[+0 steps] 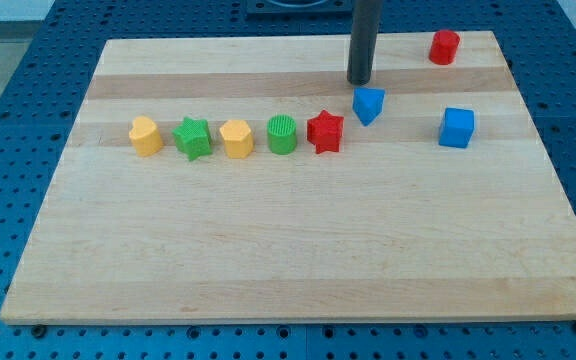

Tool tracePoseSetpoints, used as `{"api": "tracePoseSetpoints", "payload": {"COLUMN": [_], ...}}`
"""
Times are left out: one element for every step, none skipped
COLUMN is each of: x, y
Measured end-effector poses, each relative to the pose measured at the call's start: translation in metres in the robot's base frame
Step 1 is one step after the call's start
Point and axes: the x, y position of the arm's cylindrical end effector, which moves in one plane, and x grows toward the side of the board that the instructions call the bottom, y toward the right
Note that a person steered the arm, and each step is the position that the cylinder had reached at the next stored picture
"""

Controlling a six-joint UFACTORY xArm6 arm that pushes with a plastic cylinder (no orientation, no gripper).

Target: Point at the red circle

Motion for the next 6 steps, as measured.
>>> {"api": "tracePoseSetpoints", "payload": {"x": [0.047, 0.08, 0.071, 0.025, -0.023, -0.07], "y": [0.003, 0.008, 0.008, 0.009, 0.006, 0.023]}}
